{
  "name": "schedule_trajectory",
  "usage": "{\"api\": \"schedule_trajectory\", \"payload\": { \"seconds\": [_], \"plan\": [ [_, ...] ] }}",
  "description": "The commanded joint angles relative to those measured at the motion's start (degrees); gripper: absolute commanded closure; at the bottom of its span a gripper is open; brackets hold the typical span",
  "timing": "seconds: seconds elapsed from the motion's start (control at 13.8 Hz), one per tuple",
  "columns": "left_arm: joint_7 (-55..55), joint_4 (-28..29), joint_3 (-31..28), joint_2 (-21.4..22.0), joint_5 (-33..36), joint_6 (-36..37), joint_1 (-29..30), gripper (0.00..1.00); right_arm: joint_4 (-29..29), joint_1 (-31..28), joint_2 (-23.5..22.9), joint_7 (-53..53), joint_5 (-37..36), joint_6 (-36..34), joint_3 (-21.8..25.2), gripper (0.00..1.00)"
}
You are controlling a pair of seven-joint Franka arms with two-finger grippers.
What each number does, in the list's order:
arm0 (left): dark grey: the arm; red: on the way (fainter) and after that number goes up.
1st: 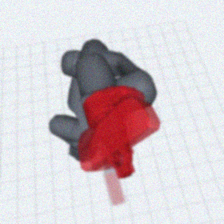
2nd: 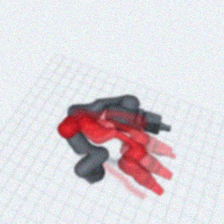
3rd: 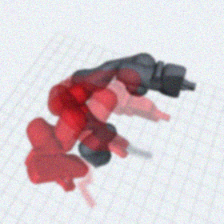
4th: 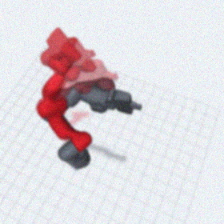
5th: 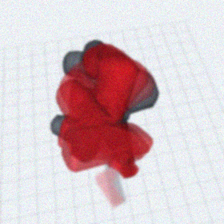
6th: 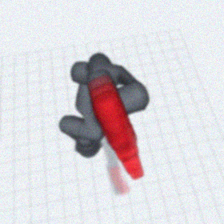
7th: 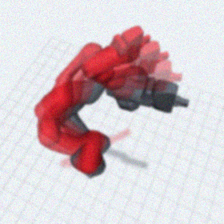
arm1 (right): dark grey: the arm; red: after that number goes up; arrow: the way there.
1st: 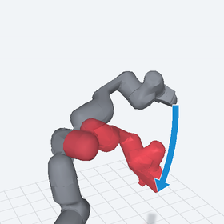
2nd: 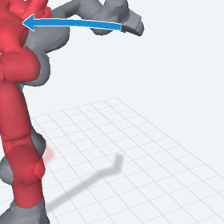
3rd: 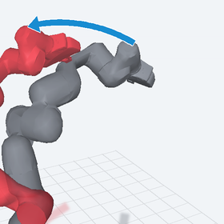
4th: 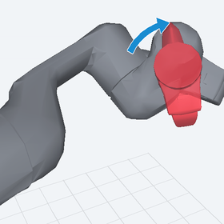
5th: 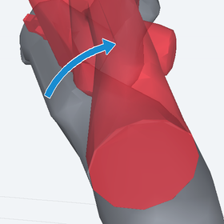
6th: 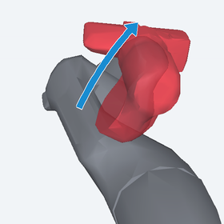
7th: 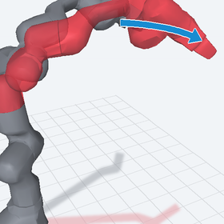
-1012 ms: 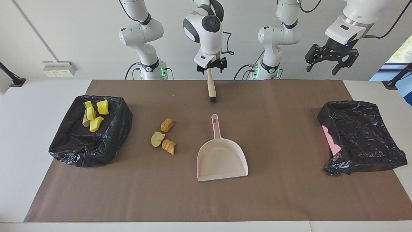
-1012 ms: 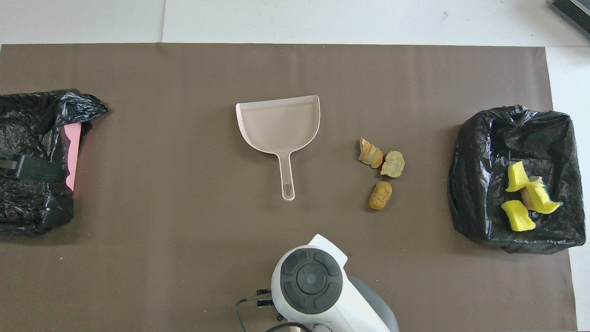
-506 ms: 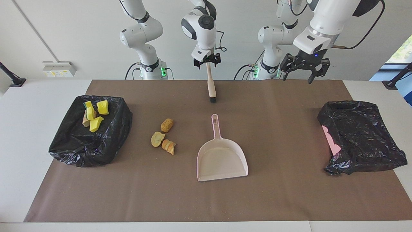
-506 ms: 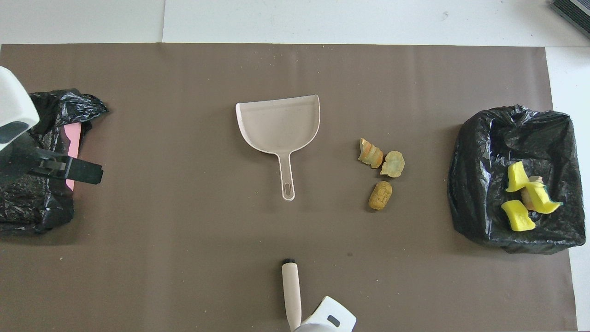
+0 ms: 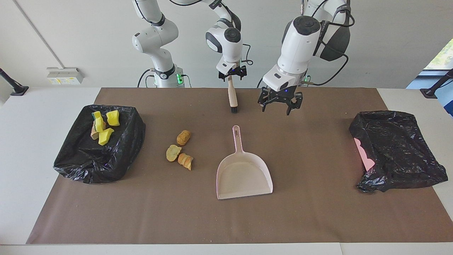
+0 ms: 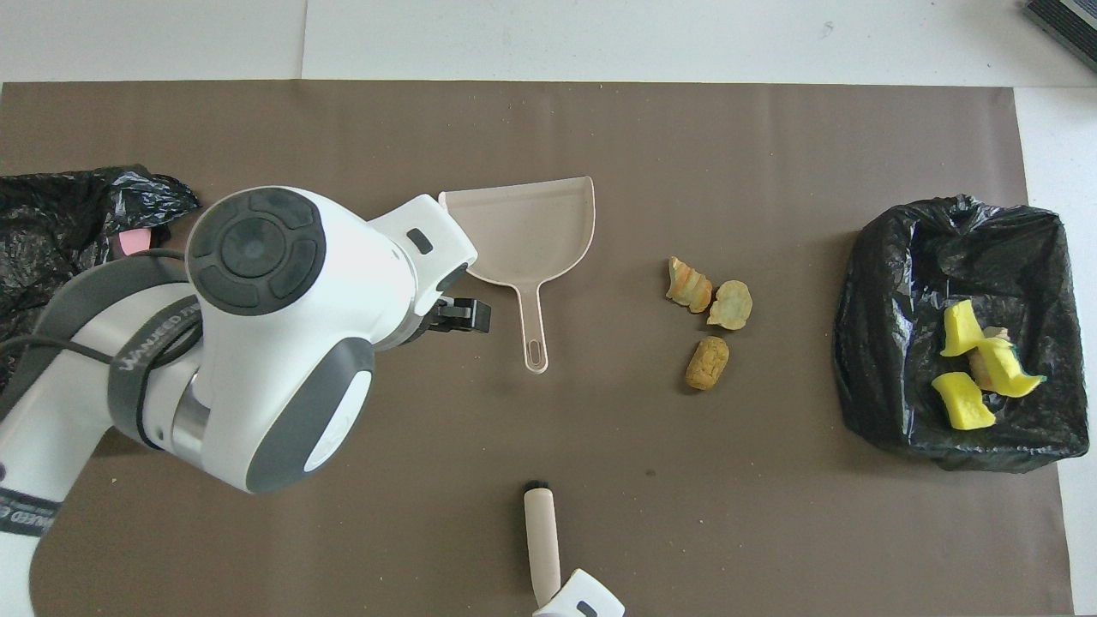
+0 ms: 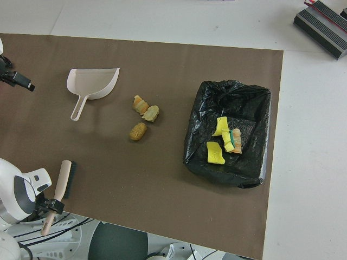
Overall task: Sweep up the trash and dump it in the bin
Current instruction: 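Grasp the dustpan handle with the left gripper and lift it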
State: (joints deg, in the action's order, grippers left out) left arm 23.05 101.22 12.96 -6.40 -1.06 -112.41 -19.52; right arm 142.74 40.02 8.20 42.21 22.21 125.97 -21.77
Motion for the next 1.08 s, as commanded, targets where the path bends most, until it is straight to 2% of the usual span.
{"api": "schedule_trajectory", "payload": {
  "seconds": [0.0, 0.14, 0.51, 0.65, 0.79, 0.87, 0.94, 1.01],
  "plan": [
    [7.52, -0.14, -0.92, -6.15, 4.03, -7.28, -4.55, 0.0, -0.27, -0.12, 1.55, 0.86, -1.02, -3.79, 0.06, 0.0],
    [11.92, -0.58, -0.92, -9.4, 5.71, -10.26, -6.67, 0.0, -0.27, -0.29, 3.57, 0.42, -1.29, -6.43, 0.15, 0.0],
    [14.3, -0.58, -0.92, -13.36, 5.89, -14.67, -6.85, 0.0, 0.25, -0.47, 3.4, 0.16, -1.2, -4.95, 0.06, 0.01],
    [17.98, -0.76, -1.01, -16.0, 6.33, -17.56, -8.34, 0.0, 0.69, -0.38, 3.06, -0.02, -1.11, -3.64, 0.06, 0.07],
    [18.61, -0.76, -1.01, -16.18, 6.77, -18.19, -8.26, 0.0, 2.01, -0.12, 3.05, -0.02, -1.2, -1.7, 0.06, 0.11],
    [18.7, -0.67, -0.92, -16.27, 6.77, -19.06, -8.34, 0.0, 2.01, -0.12, 3.05, -0.2, -1.2, -1.69, -0.03, 0.17],
    [18.7, -0.32, -0.92, -16.27, 6.77, -20.12, -8.52, 0.0, 2.01, -0.12, 3.05, -0.54, -1.2, -1.52, -0.03, 0.29],
    [18.96, -0.06, -0.92, -16.27, 6.6, -20.13, -8.61, 0.0, 2.1, -0.12, 2.79, -0.72, -1.2, -1.26, -0.03, 0.46]
  ]
}}
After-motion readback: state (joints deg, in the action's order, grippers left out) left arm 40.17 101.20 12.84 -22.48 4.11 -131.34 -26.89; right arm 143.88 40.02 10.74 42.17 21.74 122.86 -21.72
